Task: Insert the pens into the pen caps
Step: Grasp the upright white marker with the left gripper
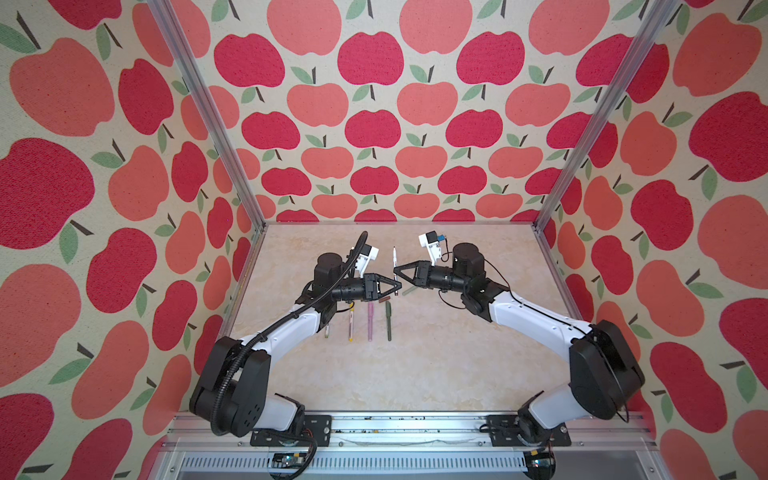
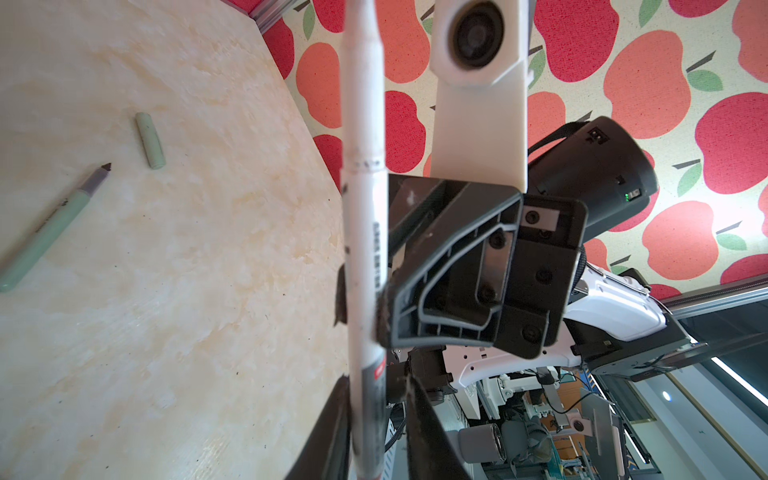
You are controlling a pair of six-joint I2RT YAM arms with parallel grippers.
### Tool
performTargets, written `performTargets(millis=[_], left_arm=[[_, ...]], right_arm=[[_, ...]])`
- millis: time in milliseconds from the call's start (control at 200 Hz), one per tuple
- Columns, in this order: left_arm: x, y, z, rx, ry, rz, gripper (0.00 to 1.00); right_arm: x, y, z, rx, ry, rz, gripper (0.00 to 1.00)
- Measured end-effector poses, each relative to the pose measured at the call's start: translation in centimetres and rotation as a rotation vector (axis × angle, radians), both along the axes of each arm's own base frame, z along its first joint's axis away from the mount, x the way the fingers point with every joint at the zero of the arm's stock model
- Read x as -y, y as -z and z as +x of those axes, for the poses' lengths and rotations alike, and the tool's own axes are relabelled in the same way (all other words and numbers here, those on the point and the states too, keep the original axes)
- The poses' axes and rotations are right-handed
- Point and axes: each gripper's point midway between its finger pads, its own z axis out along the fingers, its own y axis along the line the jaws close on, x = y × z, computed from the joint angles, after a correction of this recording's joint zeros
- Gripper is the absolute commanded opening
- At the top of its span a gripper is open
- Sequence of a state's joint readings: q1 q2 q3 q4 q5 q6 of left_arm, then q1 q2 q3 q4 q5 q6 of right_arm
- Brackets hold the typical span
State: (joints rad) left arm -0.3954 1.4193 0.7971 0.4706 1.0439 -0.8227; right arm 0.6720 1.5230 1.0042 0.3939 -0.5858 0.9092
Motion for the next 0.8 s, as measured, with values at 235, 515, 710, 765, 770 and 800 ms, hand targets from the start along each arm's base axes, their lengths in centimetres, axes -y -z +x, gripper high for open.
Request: performTargets(millis=[235, 515, 710, 765, 770, 800], left_arm=[[0.1, 0.2, 0.2, 0.0, 0.0, 0.0, 0.03], [-0.5, 0.1, 0.3, 0.01, -0.012, 0.01, 0.0], [-2.0, -0.5, -0.6, 0.055, -0.05, 0.069, 0.0], [-2.8, -0.3, -0.7, 0.06, -0.076, 0.103, 0.0], [-2.8, -0.3, -0.8, 0.059, -0.078, 0.106, 0.0], [-3.2, -0.1, -0.8, 0.059, -0.09, 0.126, 0.0]], right_arm=[[0.0, -0.1, 0.0, 0.001, 0.0, 0.002, 0.0], [-0.2, -0.2, 0.0, 0.007, -0.004, -0.014, 0.02], [-0.9, -0.8, -0.9, 0.032, -0.041, -0.018, 0.23], [-0.7, -0.6, -0.6, 0.032, -0.033, -0.031, 0.3], [-0.7, -0.6, -0.6, 0.033, -0.033, -0.032, 0.31], [-0.5, -0.4, -0.3, 0.032, -0.024, -0.041, 0.34]])
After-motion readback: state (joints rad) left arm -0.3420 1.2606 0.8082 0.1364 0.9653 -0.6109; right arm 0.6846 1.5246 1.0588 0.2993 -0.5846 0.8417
